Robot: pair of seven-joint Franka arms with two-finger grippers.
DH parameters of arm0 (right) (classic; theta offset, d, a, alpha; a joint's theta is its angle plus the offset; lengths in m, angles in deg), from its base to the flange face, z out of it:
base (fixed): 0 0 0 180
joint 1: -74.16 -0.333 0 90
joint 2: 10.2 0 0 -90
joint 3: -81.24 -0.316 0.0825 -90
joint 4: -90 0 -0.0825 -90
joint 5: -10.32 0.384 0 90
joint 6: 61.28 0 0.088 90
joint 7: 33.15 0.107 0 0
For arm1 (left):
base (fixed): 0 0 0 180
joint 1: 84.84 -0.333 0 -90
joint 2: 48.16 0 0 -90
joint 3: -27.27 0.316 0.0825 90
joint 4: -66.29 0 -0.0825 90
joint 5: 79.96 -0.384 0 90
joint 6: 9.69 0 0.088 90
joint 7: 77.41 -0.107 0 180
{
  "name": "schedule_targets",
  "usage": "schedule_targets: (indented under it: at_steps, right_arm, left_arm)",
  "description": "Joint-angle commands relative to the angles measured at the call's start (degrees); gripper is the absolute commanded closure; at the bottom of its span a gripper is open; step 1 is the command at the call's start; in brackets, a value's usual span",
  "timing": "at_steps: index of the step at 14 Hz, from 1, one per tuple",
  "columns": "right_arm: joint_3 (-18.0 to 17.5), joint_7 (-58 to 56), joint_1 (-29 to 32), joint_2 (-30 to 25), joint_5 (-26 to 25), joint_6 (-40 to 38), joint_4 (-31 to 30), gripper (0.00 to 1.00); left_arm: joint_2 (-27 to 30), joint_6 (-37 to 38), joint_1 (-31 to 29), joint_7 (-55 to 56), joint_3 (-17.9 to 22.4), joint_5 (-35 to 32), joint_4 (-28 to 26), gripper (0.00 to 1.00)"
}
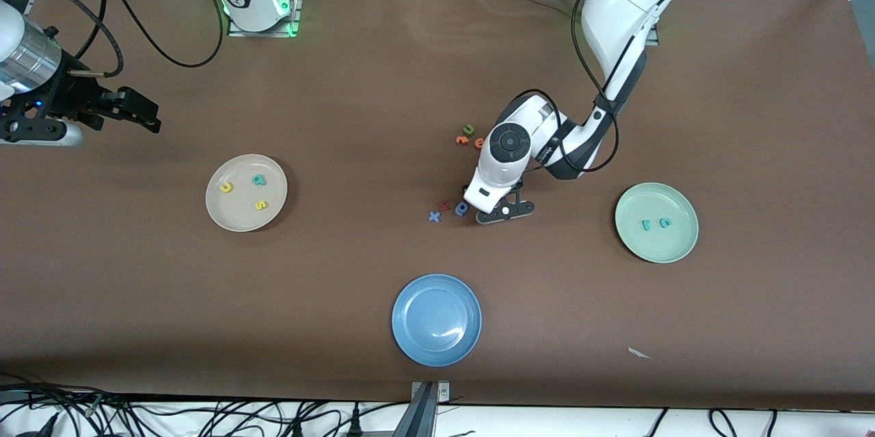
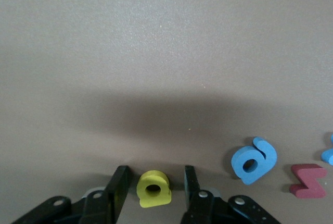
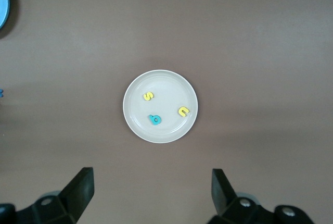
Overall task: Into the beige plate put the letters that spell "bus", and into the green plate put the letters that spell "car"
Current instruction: 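Carry the a to the green plate and open the left gripper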
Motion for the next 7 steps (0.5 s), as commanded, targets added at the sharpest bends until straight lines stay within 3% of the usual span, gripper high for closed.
schedule_targets:
  at_steps: [1,7]
  right_arm:
    - [0.25,-0.74,-0.11,0.13,-0.21,-0.86,0.9,0.0]
    - [0.25,-0.74,-0.11,0.13,-0.21,-0.86,0.9,0.0]
  left_arm:
    - [-0.23,1.27,0.92,2.26,0.36,-1.64,0.47,0.56]
    - [-0.23,1.27,0.83,2.18,0.45,-1.73,0.47,0.71]
